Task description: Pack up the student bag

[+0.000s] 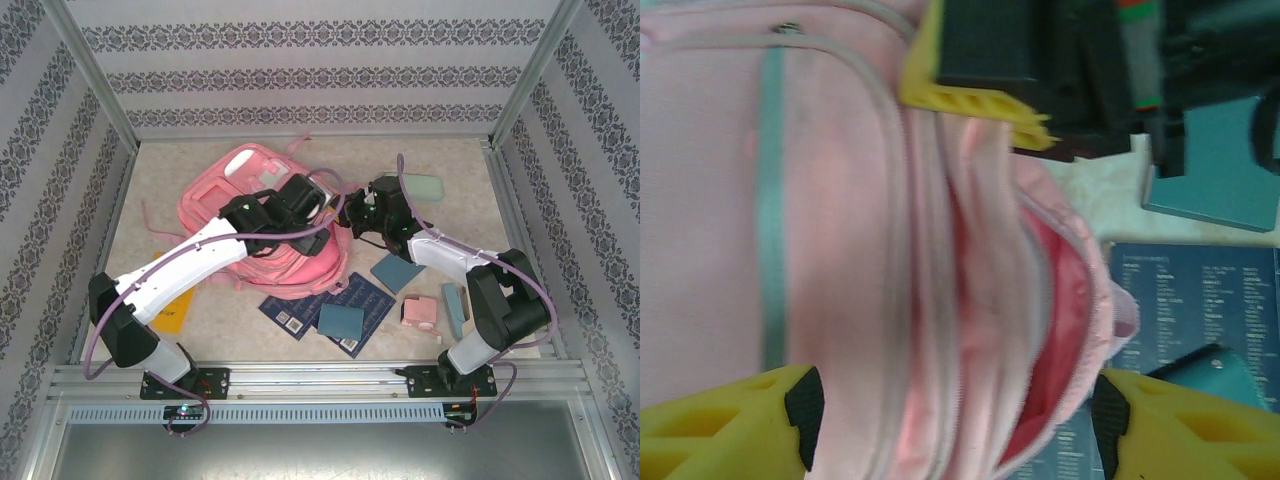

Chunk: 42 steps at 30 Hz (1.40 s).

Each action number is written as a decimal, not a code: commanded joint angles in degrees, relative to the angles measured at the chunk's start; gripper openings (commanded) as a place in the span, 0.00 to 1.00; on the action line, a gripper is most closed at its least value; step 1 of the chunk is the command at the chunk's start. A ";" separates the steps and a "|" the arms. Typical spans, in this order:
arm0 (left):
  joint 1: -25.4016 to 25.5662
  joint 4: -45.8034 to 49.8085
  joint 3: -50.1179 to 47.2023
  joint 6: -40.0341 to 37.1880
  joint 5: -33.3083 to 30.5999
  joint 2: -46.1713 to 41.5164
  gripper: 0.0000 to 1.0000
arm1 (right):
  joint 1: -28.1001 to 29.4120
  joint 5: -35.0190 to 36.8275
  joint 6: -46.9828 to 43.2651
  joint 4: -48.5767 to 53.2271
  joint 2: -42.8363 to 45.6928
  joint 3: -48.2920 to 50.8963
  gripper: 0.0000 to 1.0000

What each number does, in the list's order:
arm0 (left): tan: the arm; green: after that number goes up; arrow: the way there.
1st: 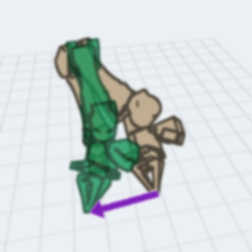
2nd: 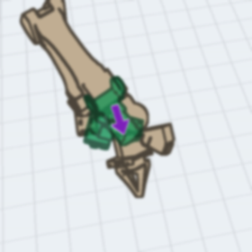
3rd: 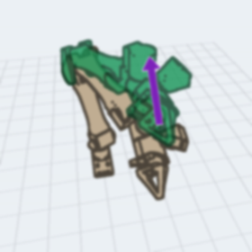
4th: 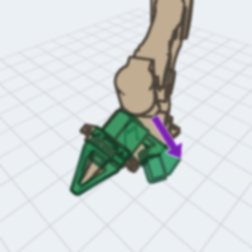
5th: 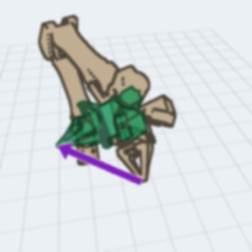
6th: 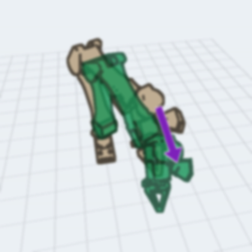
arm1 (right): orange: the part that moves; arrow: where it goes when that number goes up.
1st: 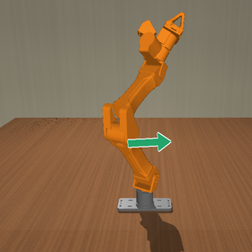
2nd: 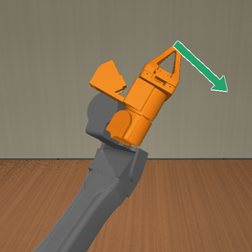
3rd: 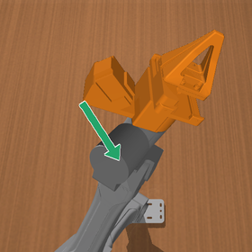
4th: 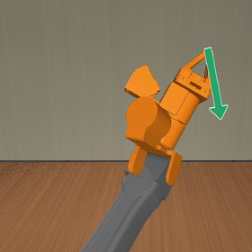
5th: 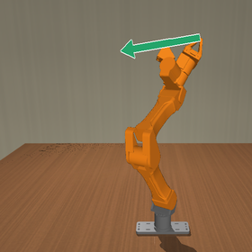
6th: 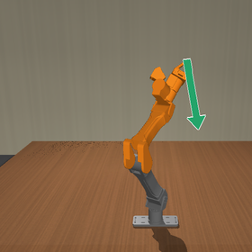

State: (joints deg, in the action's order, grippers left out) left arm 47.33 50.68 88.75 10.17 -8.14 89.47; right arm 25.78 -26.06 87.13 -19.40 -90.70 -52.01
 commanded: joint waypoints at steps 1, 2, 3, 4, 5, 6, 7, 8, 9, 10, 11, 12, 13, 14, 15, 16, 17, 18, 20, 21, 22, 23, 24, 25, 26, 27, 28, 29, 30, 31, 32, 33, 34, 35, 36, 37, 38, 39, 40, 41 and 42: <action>0.99 2.35 1.54 6.57 -5.38 4.19 0.71 | 0.34 3.93 1.00 -1.46 0.56 -2.61 0.02; 1.22 3.01 2.22 7.65 -6.41 5.47 0.71 | 0.42 4.26 0.86 -0.82 0.77 -2.65 0.02; 1.42 2.96 2.37 8.05 -6.78 6.40 0.71 | 0.51 4.42 0.75 -0.33 0.99 -2.81 0.03; 1.66 2.41 2.23 8.25 -7.18 6.91 0.71 | 0.63 4.55 0.76 0.02 1.12 -2.84 0.02; 1.79 1.51 1.69 8.60 -7.49 7.16 0.71 | 0.67 4.62 0.76 0.06 1.22 -2.86 0.03; 1.80 0.45 1.36 8.78 -7.62 7.26 0.71 | 0.76 4.69 0.84 0.11 1.28 -2.88 0.03; 1.80 -0.43 0.86 8.99 -7.92 7.55 0.71 | 0.88 4.71 0.83 0.07 1.39 -2.87 0.03; 1.80 -1.03 0.76 9.07 -8.07 7.87 0.71 | 0.93 4.83 0.88 0.06 1.36 -2.86 0.03; 1.76 -1.44 0.79 9.22 -8.06 8.27 0.70 | 0.98 4.87 0.93 0.03 1.48 -2.91 0.03; 1.80 -1.84 0.92 9.30 -7.82 8.74 0.70 | 1.03 4.96 0.93 0.04 1.51 -2.78 0.03; 1.80 -2.22 1.06 9.42 -7.62 9.10 0.70 | 1.11 4.97 0.99 0.04 1.52 -2.83 0.02; 1.79 -2.53 1.15 9.35 -7.72 9.39 0.69 | 1.21 4.97 1.11 -0.05 1.55 -2.81 0.02; 1.80 -2.74 1.25 9.36 -8.21 9.86 0.69 | 1.33 4.97 1.16 -0.18 1.54 -2.88 0.03; 1.80 -3.07 1.33 9.17 -8.86 10.17 0.66 | 1.52 4.97 1.20 -0.16 1.63 -2.85 0.02; 1.80 -3.49 1.18 8.97 -9.15 10.40 0.62 | 1.61 5.05 1.20 -0.16 1.66 -2.92 0.02; 1.79 -4.07 0.96 8.63 -9.43 10.54 0.53 | 1.69 5.21 1.20 -0.04 1.71 -2.95 0.03; 1.65 -4.83 0.66 8.31 -9.45 10.57 0.42 | 1.82 5.31 1.11 0.05 1.82 -2.99 0.03; 1.56 -5.70 0.21 8.00 -9.18 10.55 0.34 | 1.88 5.41 0.94 0.34 1.85 -3.03 0.03; 0.76 -6.89 -0.35 7.51 -6.73 10.72 0.18 | 1.91 5.52 0.31 0.74 2.07 -3.25 0.05; 0.26 -7.16 -0.47 7.41 -5.06 10.74 0.13 | 1.98 5.61 -0.08 1.17 2.25 -3.28 0.08; -0.47 -7.53 -0.70 7.33 -3.28 10.45 0.04 | 1.85 5.66 -0.64 1.70 2.45 -3.37 0.13; -1.19 -8.05 -1.29 7.25 -2.01 9.72 0.00 | 1.61 5.52 -1.62 2.28 2.88 -3.47 0.18; -1.92 -8.78 -1.94 7.15 -1.04 8.73 0.00 | 1.41 5.42 -2.82 3.29 3.27 -3.61 0.23; -2.87 -9.94 -3.07 7.03 0.27 7.32 0.00 | 1.05 5.50 -4.79 5.06 3.96 -3.94 0.29; -4.09 -10.89 -3.97 7.16 2.05 6.07 0.00 | 0.62 5.75 -8.23 8.04 4.93 -4.46 0.34; -5.26 -11.30 -4.62 7.56 3.84 5.09 0.00 | 0.43 6.50 -12.34 12.58 6.12 -5.63 0.39; -6.68 -11.68 -5.13 8.20 6.09 4.30 0.00 | 0.43 8.46 -17.50 18.80 7.51 -7.16 0.45; -7.78 -11.90 -5.48 8.65 8.00 3.58 0.00 | 0.50 10.43 -22.16 23.89 8.68 -8.20 0.51; -8.56 -12.10 -5.81 8.89 9.28 3.28 0.00 | 0.39 11.42 -25.26 27.00 9.64 -8.62 0.55; -9.09 -12.33 -6.17 9.02 10.53 2.79 0.00 | -0.03 11.90 -27.57 29.85 10.59 -8.53 0.58; -9.46 -12.65 -6.56 8.99 11.56 2.52 0.00 | -0.66 11.98 -30.10 32.33 11.64 -8.18 0.62; -9.66 -12.94 -6.89 8.99 12.20 2.16 0.00 | -1.32 11.93 -32.16 34.50 12.50 -7.82 0.64; -10.01 -13.30 -7.26 9.01 13.04 1.80 0.00 | -2.02 12.23 -34.57 37.07 13.78 -7.20 0.67; -10.31 -13.87 -7.65 9.01 13.94 1.39 0.00 | -2.53 12.82 -37.16 39.15 15.31 -6.40 0.67; -10.86 -14.16 -7.80 9.03 14.58 1.03 0.00 | -2.60 14.04 -40.33 41.70 16.91 -5.74 0.66; -11.25 -14.28 -7.81 9.01 15.01 0.66 0.00 | -2.36 15.30 -43.02 44.04 18.23 -5.50 0.66; -11.87 -14.43 -7.87 9.24 15.53 0.19 0.00 | -2.01 17.17 -45.78 47.69 19.47 -5.56 0.66; -12.78 -14.70 -7.97 9.83 16.40 -0.48 0.00 | -1.57 19.07 -48.14 51.65 20.47 -5.81 0.64; -13.55 -15.13 -8.11 10.45 17.25 -1.10 0.00 | -1.27 20.28 -49.89 54.30 21.28 -5.82 0.62; -14.20 -15.89 -8.38 10.97 18.56 -1.79 0.00 | -0.97 21.77 -51.52 57.12 22.32 -5.85 0.62; -14.73 -16.37 -8.42 11.32 19.65 -2.39 0.00 | -0.99 23.25 -52.52 60.57 23.12 -5.87 0.61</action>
State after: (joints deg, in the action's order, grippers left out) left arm 34.72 38.96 80.29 19.27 7.84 90.87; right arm 24.10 -9.37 44.40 26.79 -69.95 -58.59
